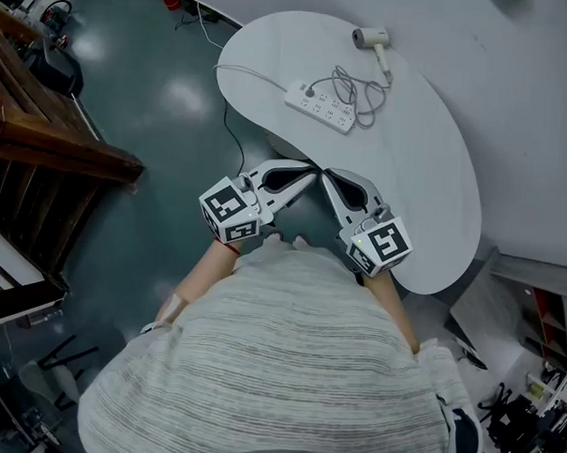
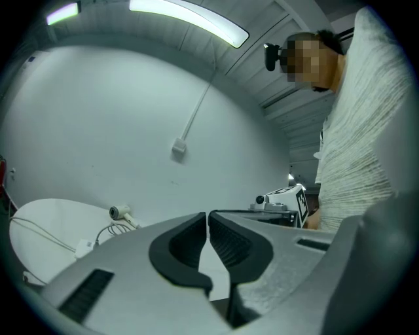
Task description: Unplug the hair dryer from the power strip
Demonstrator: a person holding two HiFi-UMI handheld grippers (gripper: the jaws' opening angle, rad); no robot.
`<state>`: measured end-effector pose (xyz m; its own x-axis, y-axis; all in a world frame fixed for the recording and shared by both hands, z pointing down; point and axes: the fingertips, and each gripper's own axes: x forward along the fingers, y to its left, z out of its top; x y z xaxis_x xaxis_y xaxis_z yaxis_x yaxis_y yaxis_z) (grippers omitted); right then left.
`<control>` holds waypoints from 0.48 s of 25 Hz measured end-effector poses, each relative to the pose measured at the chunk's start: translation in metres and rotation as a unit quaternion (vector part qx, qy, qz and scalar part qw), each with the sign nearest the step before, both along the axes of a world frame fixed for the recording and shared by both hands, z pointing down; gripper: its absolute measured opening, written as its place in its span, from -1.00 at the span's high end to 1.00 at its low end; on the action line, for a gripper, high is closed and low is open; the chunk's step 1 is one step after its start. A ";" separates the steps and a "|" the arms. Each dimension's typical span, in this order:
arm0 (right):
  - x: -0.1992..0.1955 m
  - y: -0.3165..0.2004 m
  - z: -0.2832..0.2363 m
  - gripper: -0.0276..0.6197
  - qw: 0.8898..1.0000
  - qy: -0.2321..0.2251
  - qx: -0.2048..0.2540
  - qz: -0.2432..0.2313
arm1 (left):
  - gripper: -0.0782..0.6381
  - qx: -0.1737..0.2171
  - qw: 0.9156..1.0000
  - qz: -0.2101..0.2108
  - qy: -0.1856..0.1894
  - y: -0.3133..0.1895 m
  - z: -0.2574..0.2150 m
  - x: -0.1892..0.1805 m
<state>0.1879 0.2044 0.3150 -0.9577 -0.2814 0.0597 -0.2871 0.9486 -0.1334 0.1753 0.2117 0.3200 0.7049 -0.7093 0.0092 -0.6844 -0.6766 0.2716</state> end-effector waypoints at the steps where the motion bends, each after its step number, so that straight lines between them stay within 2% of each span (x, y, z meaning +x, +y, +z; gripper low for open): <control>1: 0.000 -0.001 0.002 0.83 1.000 0.010 0.007 -0.005 | 0.76 -0.001 1.000 -0.002 0.000 -0.002 -0.001 0.000; 4: 0.001 -0.006 0.007 0.84 0.999 0.036 0.033 -0.008 | 0.75 -0.002 1.000 -0.013 0.005 -0.008 -0.002 -0.001; 12: 0.004 -0.022 -0.001 0.84 0.999 0.019 0.028 -0.003 | 0.75 -0.002 1.000 -0.018 0.017 -0.020 -0.009 -0.006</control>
